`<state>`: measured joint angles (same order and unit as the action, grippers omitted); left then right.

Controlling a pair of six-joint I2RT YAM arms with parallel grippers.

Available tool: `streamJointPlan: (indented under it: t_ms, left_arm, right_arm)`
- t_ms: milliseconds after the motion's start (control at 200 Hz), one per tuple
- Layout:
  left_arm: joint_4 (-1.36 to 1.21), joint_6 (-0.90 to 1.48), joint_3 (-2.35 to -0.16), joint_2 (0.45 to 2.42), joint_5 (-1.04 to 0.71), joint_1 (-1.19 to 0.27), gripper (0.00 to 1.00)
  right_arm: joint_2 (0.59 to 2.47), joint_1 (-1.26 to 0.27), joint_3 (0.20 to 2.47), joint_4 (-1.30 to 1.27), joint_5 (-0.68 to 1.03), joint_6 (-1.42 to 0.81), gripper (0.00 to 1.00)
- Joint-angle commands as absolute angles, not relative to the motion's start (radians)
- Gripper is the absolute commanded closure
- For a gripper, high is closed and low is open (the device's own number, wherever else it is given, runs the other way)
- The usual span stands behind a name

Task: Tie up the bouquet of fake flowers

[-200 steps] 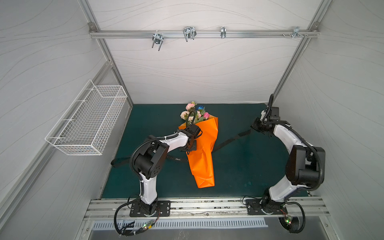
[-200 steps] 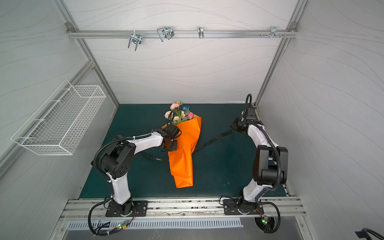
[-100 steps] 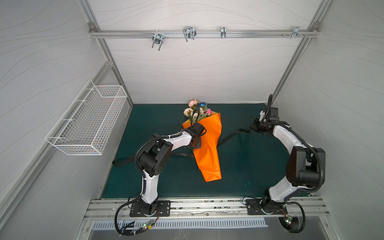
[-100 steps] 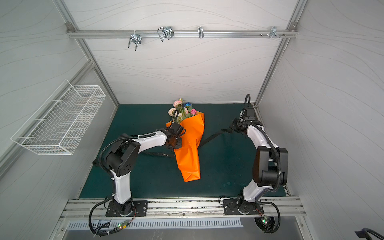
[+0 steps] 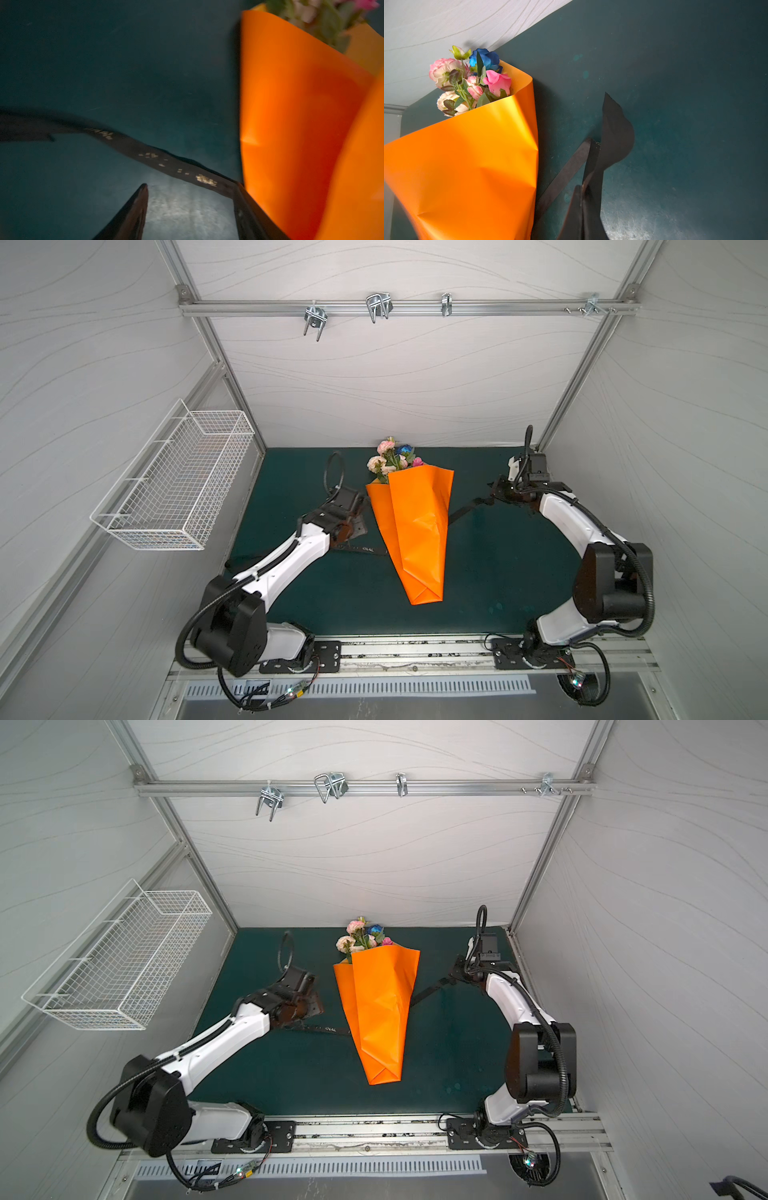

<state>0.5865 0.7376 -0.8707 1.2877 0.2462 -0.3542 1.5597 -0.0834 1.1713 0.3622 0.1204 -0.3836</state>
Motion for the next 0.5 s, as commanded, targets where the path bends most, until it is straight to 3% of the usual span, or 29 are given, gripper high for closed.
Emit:
streamJointPlan:
  t_ms: [0, 100, 165, 495]
  left_arm:
    - [0.538, 0.87, -0.744, 1.205, 0.233, -0.239, 0.34]
    - [0.531, 0.884, -0.704, 1.177, 0.217, -0.162, 0.32]
    - [0.53, 0.869, -0.703, 1.185, 0.217, -0.14, 0.21]
    - [0.422, 0.87, -0.691, 1.358, 0.135, -0.075, 0.23]
  right_arm:
    - [1.544, -0.103, 1.194, 0.365, 0.118, -0.361, 1.0]
    - [1.557, -0.139, 1.207, 0.367, 0.118, -0.359, 1.0]
    - [1.563, -0.172, 1.218, 0.376, 0.105, -0.352, 1.0]
    - [1.598, -0.302, 1.235, 0.403, 0.058, -0.348, 1.0]
